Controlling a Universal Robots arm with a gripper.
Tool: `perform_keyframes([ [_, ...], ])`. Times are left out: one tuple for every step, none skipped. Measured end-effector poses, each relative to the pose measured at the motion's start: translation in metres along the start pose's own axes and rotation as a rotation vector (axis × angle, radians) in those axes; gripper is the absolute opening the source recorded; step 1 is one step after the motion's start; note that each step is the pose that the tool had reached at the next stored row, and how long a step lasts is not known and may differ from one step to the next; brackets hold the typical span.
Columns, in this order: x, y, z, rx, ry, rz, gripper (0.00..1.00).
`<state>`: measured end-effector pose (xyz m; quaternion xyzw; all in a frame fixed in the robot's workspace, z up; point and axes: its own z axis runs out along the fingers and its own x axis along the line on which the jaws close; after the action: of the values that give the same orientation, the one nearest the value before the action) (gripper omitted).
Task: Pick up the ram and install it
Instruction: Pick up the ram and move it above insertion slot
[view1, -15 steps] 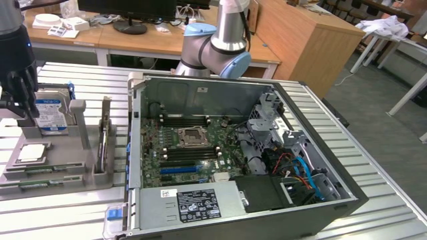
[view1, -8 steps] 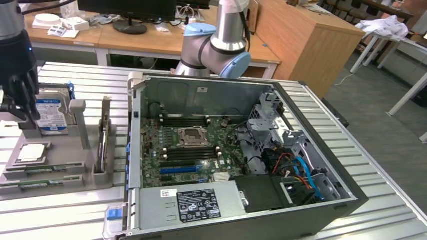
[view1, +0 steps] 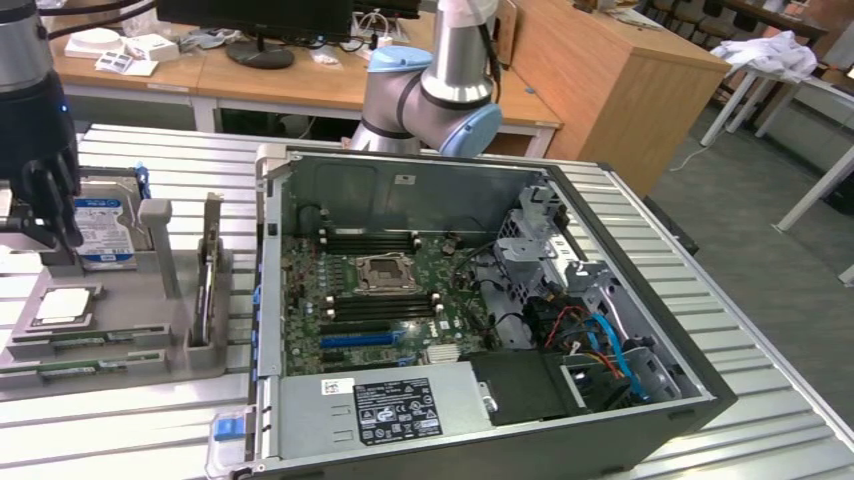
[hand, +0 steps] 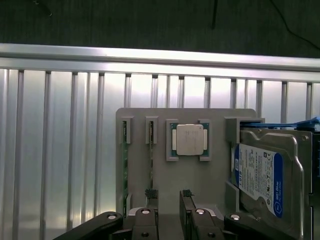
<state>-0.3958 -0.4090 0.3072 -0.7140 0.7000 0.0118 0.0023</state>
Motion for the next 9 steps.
perform_keyframes([
  [0.0000, 0.0000, 0.0009, 0.0000, 0.0000, 0.000, 0.31],
  [0.0000, 0.0000, 0.0018, 0.0000, 0.0000, 0.000, 0.31],
  [0.0001, -0.0001, 0.0027, 0.0000, 0.0000, 0.000, 0.31],
  [0.0001, -0.0001, 0.0036, 0.0001, 0.0000, 0.000, 0.31],
  [0.0001, -0.0001, 0.0045, -0.0001, 0.0000, 0.000, 0.31],
  [0.0001, -0.0001, 0.0054, 0.0000, 0.0001, 0.000, 0.31],
  [0.0001, -0.0001, 0.0063, 0.0000, 0.0000, 0.000, 0.31],
  [0.0002, -0.0001, 0.0071, 0.0000, 0.0001, 0.000, 0.31],
  [0.0002, -0.0001, 0.0079, 0.0000, 0.0000, 0.000, 0.31],
])
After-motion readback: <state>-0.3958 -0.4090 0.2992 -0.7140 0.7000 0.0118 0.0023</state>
